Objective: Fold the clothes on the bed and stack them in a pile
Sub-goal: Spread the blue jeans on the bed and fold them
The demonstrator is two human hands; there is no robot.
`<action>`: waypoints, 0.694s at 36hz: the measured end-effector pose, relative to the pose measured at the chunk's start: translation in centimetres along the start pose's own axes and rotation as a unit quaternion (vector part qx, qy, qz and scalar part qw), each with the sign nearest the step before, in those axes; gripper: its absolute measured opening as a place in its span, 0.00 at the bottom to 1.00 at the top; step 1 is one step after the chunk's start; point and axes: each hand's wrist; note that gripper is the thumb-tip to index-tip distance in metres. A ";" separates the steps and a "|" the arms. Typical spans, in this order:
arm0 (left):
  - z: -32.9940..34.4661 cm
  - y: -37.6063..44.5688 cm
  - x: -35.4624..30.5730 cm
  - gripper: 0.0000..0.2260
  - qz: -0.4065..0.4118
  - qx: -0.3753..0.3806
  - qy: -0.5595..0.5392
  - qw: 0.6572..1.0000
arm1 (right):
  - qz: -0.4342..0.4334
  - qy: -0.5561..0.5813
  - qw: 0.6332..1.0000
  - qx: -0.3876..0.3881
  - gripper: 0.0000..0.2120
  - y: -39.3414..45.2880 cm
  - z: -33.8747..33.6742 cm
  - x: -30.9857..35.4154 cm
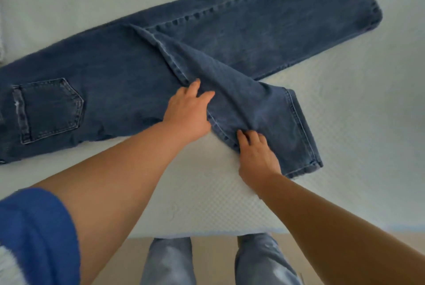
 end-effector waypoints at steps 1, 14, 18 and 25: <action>0.1 0.1 -0.1 0.31 -0.002 -0.006 0.014 1.000 | -0.009 0.006 1.000 0.001 0.32 0.1 -0.3 -0.5; -2.5 2.6 -0.3 0.08 0.039 -0.169 -0.003 0.985 | 0.021 0.020 0.999 -0.041 0.08 2.4 -16.7 -7.3; -6.1 4.9 -1.0 0.06 0.027 -0.224 -0.101 0.969 | 0.060 -0.085 0.993 0.060 0.06 4.0 -22.1 -9.3; -10.0 9.3 -2.0 0.08 -0.061 -0.175 -0.186 0.965 | 0.064 0.173 0.974 -0.131 0.01 7.3 -28.7 -11.1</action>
Point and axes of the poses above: each hand's wrist, its own y-axis towards the middle knuckle, its own z-axis out of the palm, x = y × z, and after that the axes turned 11 degrees about y, right-handed
